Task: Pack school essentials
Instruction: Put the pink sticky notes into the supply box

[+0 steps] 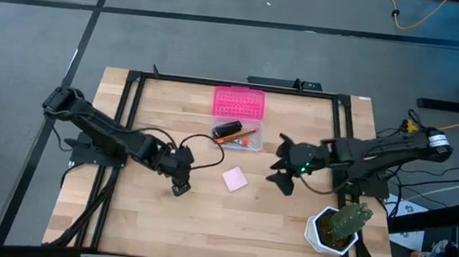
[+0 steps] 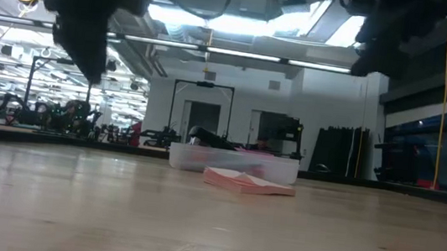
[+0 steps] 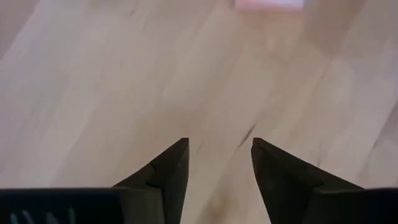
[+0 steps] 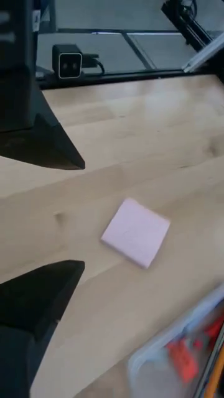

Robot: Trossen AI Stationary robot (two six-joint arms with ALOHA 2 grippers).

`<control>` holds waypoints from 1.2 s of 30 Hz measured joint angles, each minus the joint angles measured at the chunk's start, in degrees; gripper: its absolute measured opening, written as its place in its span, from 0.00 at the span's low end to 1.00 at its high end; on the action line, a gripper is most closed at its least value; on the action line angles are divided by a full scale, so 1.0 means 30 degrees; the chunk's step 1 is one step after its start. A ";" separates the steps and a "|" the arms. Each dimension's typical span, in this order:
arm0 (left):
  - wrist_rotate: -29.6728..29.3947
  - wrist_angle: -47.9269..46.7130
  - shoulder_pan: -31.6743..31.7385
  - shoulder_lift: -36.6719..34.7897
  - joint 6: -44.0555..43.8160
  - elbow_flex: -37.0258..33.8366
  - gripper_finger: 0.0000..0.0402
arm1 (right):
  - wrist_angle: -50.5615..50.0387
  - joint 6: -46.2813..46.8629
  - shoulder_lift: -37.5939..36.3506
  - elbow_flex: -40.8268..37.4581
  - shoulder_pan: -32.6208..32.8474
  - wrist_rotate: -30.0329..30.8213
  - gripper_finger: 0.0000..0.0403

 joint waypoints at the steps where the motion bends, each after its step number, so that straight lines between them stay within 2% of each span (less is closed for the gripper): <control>1: -0.0035 0.1113 0.0021 0.0000 -0.0044 -0.0506 0.41 | 0.0560 -0.0154 0.0375 0.0000 0.0147 0.0072 0.62; 5: 0.1204 0.6974 0.0405 0.0038 -0.0587 -0.2899 0.41 | 0.2259 -0.0246 0.2370 0.0000 0.0293 0.0042 0.62; 7: 0.0878 1.0188 0.0530 0.0321 -0.1362 -0.3959 0.41 | 0.2559 -0.0204 0.3472 -0.0001 0.0293 0.0033 0.62; 10: 0.0068 1.2678 0.0865 0.0924 -0.1991 -0.4407 0.41 | 0.3091 0.0297 0.5043 -0.0015 0.0202 0.0049 0.62; 15: -0.1157 1.2646 0.1244 0.2415 -0.1310 -0.4116 0.41 | 0.4951 0.0247 0.7287 -0.0015 0.0118 0.0994 0.62; 20: -0.2323 1.2584 0.1225 0.3184 -0.2239 -0.4037 0.41 | 0.7294 -0.1086 0.9265 -0.0010 0.0191 0.2069 0.62; 25: -0.2450 1.2192 0.0928 0.2615 -0.2346 -0.4037 0.41 | 0.9134 -0.5675 1.0639 0.0161 0.0511 0.2036 0.62; 32: -0.2757 1.1196 0.0947 0.1085 -0.2364 -0.4029 0.41 | 0.9211 -0.9792 1.2488 0.1443 0.0504 0.2053 0.62; 36: -0.2799 1.1101 0.0889 0.0634 -0.2360 -0.4029 0.41 | 0.8764 -1.3814 1.3412 0.2218 0.0468 0.2010 0.62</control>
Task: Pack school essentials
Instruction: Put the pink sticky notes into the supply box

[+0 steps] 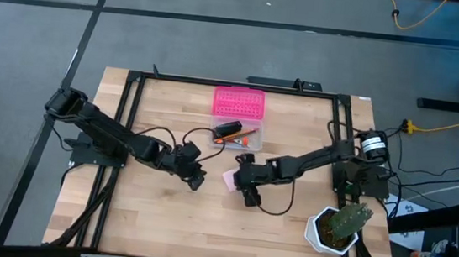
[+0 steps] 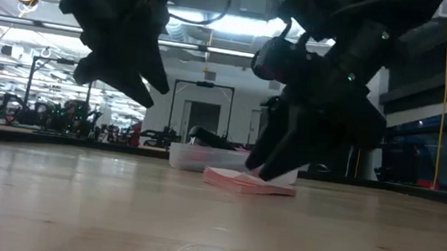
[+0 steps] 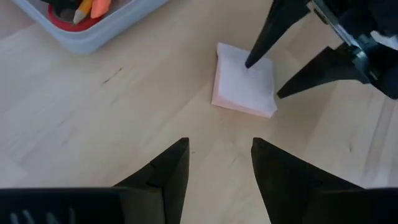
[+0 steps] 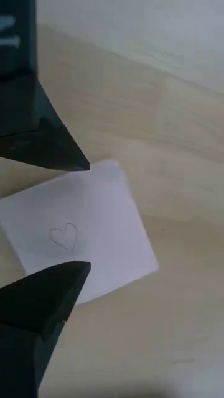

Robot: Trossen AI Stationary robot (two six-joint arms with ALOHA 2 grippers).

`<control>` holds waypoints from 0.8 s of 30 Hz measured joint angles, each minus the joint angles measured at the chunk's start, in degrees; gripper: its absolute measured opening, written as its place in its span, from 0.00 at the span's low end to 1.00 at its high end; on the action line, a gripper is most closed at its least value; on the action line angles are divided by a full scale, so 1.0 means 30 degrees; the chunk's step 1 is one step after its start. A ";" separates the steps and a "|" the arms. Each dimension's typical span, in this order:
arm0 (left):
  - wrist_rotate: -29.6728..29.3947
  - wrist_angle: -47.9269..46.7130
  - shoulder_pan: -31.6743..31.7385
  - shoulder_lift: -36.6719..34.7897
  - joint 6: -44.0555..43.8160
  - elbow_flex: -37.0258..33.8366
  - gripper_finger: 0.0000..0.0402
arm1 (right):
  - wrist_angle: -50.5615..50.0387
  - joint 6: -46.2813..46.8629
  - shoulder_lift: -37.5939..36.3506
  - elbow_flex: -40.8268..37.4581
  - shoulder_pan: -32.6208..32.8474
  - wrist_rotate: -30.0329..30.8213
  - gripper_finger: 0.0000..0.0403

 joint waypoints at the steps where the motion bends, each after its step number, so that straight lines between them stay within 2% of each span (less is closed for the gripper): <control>1: -0.0006 -0.0033 -0.0033 -0.0040 0.0000 0.0000 0.41 | -0.0401 -0.0890 0.0125 0.0232 -0.0021 -0.0002 0.62; 3: 0.0012 -0.0060 -0.0134 -0.0055 0.0000 0.0005 0.41 | -0.1085 -0.2057 0.0298 0.0872 -0.0139 -0.0282 0.62; 8: 0.0029 -0.0189 -0.0583 -0.0051 -0.0007 0.0007 0.41 | -0.2127 -0.2677 0.0358 0.2126 -0.1138 -0.3202 0.62; 15: 0.0048 -0.0189 -0.1046 -0.0051 -0.0027 0.0007 0.41 | -0.2918 -0.4851 0.0668 0.2135 -0.2387 -0.5261 0.62; 21: 0.0058 -0.0233 -0.1144 -0.0051 -0.0022 0.0007 0.41 | -0.2602 -0.5666 0.1802 0.2167 -0.2390 -0.5517 0.62; 24: 0.0058 -0.0241 -0.1150 -0.0051 -0.0036 0.0007 0.41 | -0.2005 -0.3695 0.2413 0.2228 -0.2379 -0.5079 0.62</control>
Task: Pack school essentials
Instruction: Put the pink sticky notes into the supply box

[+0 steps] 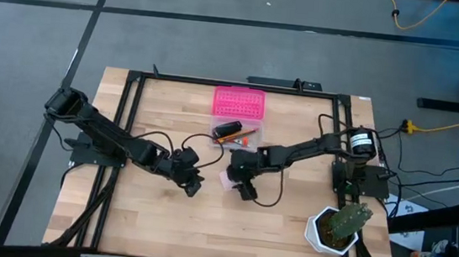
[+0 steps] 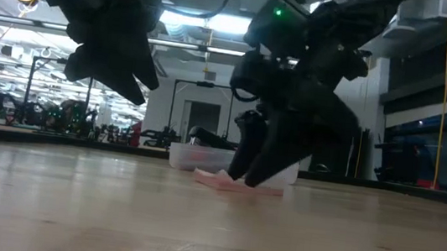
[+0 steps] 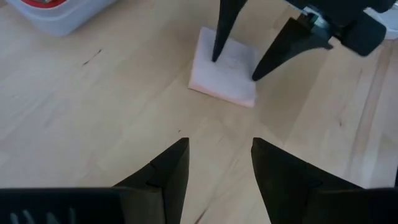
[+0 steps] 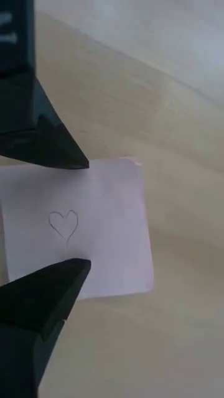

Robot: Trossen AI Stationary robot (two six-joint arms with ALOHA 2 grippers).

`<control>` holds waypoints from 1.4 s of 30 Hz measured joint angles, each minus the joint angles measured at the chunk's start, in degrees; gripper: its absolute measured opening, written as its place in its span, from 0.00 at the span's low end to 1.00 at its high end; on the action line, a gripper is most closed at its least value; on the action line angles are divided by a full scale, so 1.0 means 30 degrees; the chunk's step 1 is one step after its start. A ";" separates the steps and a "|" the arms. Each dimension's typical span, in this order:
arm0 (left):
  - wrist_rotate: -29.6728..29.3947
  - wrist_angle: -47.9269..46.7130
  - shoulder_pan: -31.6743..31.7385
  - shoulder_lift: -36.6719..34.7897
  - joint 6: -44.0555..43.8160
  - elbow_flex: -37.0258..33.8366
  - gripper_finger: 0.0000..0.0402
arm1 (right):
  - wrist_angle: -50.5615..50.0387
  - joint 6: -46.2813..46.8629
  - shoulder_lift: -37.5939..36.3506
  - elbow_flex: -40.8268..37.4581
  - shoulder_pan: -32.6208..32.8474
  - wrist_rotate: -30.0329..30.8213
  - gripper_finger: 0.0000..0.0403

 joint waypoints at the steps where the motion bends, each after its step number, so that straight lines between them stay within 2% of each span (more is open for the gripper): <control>1: 0.0026 0.0001 -0.0016 0.0000 0.0000 0.0000 0.41 | 0.0116 0.1099 0.0085 0.0013 0.0020 0.0288 0.62; 5: 0.0291 -0.0067 -0.0009 0.0000 -0.0005 0.0000 0.41 | 0.0510 0.7536 0.0298 0.0042 0.0283 0.1673 0.62; 10: 0.0292 -0.0087 -0.0009 0.0000 0.0000 0.0000 0.41 | 0.1543 1.7848 0.0305 0.0009 0.0971 0.3888 0.62; 12: 0.0297 -0.0086 -0.0009 0.0000 -0.0007 0.0000 0.41 | 0.1912 2.0294 0.0341 -0.0045 0.1407 0.5204 0.62; 14: 0.0297 -0.0086 -0.0009 0.0000 -0.0007 0.0000 0.41 | 0.2229 2.1122 0.0364 -0.0091 0.1859 0.6574 0.62; 17: 0.0299 -0.0093 -0.0009 0.0000 -0.0007 0.0000 0.41 | 0.2404 1.9997 0.0160 0.0123 0.2318 0.7494 0.62; 20: 0.0334 -0.0100 -0.0015 0.0000 -0.0021 0.0000 0.41 | 0.1439 1.6252 -0.0085 0.1135 0.2581 0.7591 0.62; 24: 0.0437 -0.0137 -0.0052 0.0000 -0.0015 0.0000 0.41 | -0.0317 1.0901 -0.0296 0.3033 0.2576 0.6383 0.62; 30: 0.0436 -0.0203 -0.0402 0.0000 -0.0195 0.0000 0.41 | -0.3319 0.5721 -0.0401 0.4579 0.1558 0.4942 0.62; 35: -0.0098 -0.0238 -0.0984 -0.0020 -0.1014 0.0000 0.41 | -0.3685 0.4760 -0.0365 0.3985 -0.0178 0.1213 0.62; 42: -0.2676 -0.0517 -0.1863 -0.1394 -0.1324 0.0000 0.41 | -0.2767 0.3774 -0.0372 0.2700 -0.0659 0.1169 0.62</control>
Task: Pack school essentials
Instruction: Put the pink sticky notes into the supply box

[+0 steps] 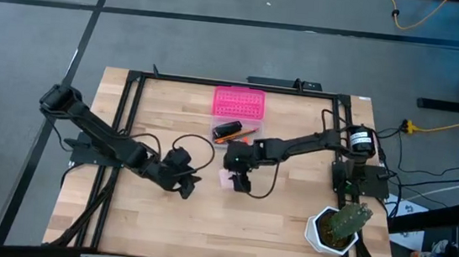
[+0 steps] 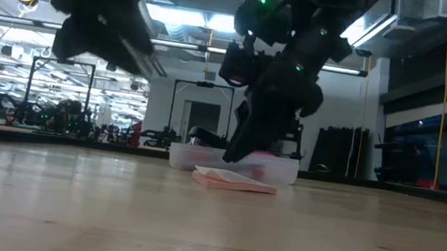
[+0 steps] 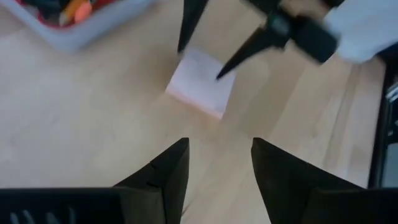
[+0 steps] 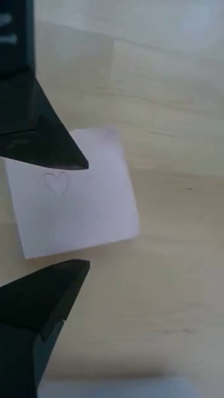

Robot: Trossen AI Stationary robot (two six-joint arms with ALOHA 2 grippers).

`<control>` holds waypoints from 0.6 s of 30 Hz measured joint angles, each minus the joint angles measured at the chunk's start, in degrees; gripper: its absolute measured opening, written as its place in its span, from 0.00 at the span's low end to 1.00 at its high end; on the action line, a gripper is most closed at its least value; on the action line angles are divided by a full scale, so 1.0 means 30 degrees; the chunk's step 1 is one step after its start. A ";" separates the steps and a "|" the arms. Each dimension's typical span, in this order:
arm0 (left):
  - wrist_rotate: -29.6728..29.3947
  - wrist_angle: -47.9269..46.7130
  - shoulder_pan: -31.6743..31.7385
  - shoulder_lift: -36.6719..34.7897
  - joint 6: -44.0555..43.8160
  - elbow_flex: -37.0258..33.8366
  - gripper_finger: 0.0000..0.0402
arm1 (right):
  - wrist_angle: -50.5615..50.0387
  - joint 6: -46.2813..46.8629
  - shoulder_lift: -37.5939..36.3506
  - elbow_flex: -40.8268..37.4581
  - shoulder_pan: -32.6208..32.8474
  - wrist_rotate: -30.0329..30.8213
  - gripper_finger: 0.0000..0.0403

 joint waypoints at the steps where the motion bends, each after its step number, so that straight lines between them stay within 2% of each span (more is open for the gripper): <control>1: -0.0201 -0.0050 -0.0037 -0.0259 0.0004 0.0000 0.41 | 0.0209 -0.0047 0.0000 -0.0234 0.0000 0.0011 0.62; 8: -0.0542 -0.0081 -0.0040 -0.1616 0.0476 0.0000 0.41 | 0.1858 -0.0526 0.0040 -0.1015 -0.0641 0.0058 0.62; 14: -0.0566 -0.0144 -0.0032 -0.1950 0.0515 0.0000 0.41 | 0.1925 -0.0658 0.0338 -0.1633 -0.0818 -0.0867 0.62; 18: -0.0566 -0.0162 -0.0032 -0.1950 0.0508 0.0000 0.41 | 0.2444 -0.0944 0.0861 -0.1535 -0.0558 -0.0731 0.62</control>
